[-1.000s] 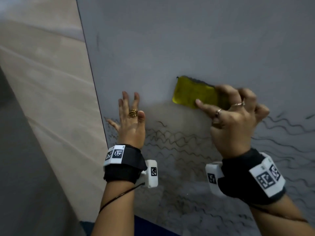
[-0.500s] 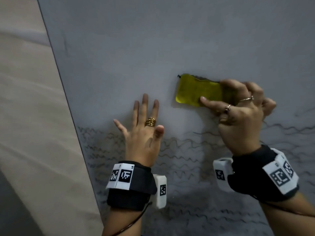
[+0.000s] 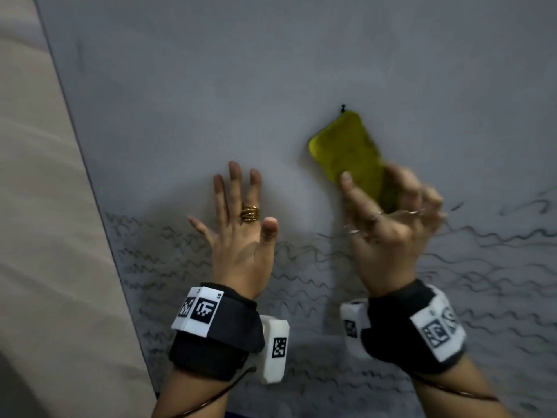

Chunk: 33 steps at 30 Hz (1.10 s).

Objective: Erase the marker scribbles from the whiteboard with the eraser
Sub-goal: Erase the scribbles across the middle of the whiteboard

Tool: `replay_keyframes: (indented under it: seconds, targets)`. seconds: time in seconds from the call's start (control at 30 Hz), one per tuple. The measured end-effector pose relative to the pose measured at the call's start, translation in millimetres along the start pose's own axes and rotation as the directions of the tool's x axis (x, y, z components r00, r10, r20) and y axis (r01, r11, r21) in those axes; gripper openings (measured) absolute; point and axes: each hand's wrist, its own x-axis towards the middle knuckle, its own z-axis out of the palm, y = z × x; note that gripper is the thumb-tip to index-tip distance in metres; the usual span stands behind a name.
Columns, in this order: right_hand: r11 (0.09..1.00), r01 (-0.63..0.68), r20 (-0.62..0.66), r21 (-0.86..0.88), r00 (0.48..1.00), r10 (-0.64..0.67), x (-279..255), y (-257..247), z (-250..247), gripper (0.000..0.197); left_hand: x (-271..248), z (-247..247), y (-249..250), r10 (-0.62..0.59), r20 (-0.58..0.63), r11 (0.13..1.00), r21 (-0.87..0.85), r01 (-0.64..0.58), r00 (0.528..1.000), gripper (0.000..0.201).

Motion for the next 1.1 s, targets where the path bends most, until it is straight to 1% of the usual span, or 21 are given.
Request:
replay_keyframes:
  seconds: [0.07,0.1,0.17,0.23,0.33,0.37,0.43,0.53,0.6,0.67,0.73,0.83,0.87,0.93,1.0,1.03,1.1]
  targets:
    - [0.999,0.041,0.077,0.012,0.996,-0.042,-21,-11,5,0.031,0,4,-1,0.003,-0.034,0.999,0.039,-0.001,0.999,0.096]
    - [0.998,0.061,0.098,0.001,0.993,-0.060,-29,-8,4,0.028,1,7,-1,0.001,-0.047,0.998,0.061,0.002,0.999,0.092]
    - [0.997,0.071,0.064,-0.011,0.996,-0.070,-31,4,-5,0.024,1,10,0,-0.010,-0.080,0.992,0.123,0.020,0.997,0.083]
    - [1.000,0.013,-0.014,0.017,1.000,-0.013,-22,12,-10,0.019,2,13,0,-0.026,-0.118,0.984,0.170,0.046,0.993,0.072]
    - [0.994,-0.082,-0.111,0.075,0.990,0.090,-10,0,-2,0.020,4,21,3,-0.056,-0.186,0.977,0.193,0.092,0.981,0.065]
    - [0.990,-0.100,-0.108,0.095,0.988,0.110,-9,-5,0,0.018,5,23,4,-0.060,-0.205,0.976,0.194,0.101,0.977,0.064]
    - [0.991,-0.090,-0.080,0.100,0.992,0.098,-18,-10,2,0.012,5,27,4,-0.054,-0.239,0.975,0.196,0.102,0.970,0.061]
    - [0.995,-0.046,-0.037,0.091,0.998,0.050,-29,-8,2,0.025,7,29,8,-0.052,-0.281,0.975,0.193,0.110,0.958,0.060]
    - [0.996,-0.039,-0.049,0.085,0.998,0.043,-27,1,0,0.030,9,31,17,-0.089,-0.297,0.975,0.170,0.145,0.951,0.069]
    - [0.997,-0.075,-0.081,0.025,0.994,0.077,-20,16,-4,0.033,12,34,30,-0.146,-0.291,0.974,0.125,0.189,0.946,0.081]
    - [0.994,-0.098,-0.094,-0.040,0.991,0.094,-13,26,-7,0.035,16,37,40,-0.175,-0.292,0.975,0.081,0.206,0.940,0.076]
    - [0.987,-0.129,-0.097,-0.093,0.988,0.120,-14,10,2,0.033,18,42,44,-0.195,-0.287,0.971,0.075,0.226,0.938,0.065]
    - [0.989,-0.116,-0.084,-0.097,0.991,0.108,-18,2,7,0.035,18,44,43,-0.191,-0.288,0.971,0.086,0.224,0.938,0.064]
    - [0.993,-0.047,-0.026,-0.105,0.999,0.045,-26,-6,11,0.042,18,45,41,-0.187,-0.290,0.968,0.107,0.226,0.938,0.063]
    - [0.986,0.018,0.010,-0.168,1.000,-0.017,-28,10,4,0.049,18,46,40,-0.197,-0.296,0.965,0.110,0.238,0.935,0.064]
    - [0.977,0.022,0.004,-0.214,1.000,-0.022,-28,23,-1,0.049,18,46,40,-0.200,-0.297,0.965,0.106,0.240,0.934,0.064]
    - [0.967,-0.032,-0.041,-0.254,0.999,0.022,-26,48,-13,0.043,17,48,42,-0.199,-0.286,0.968,0.090,0.233,0.937,0.063]
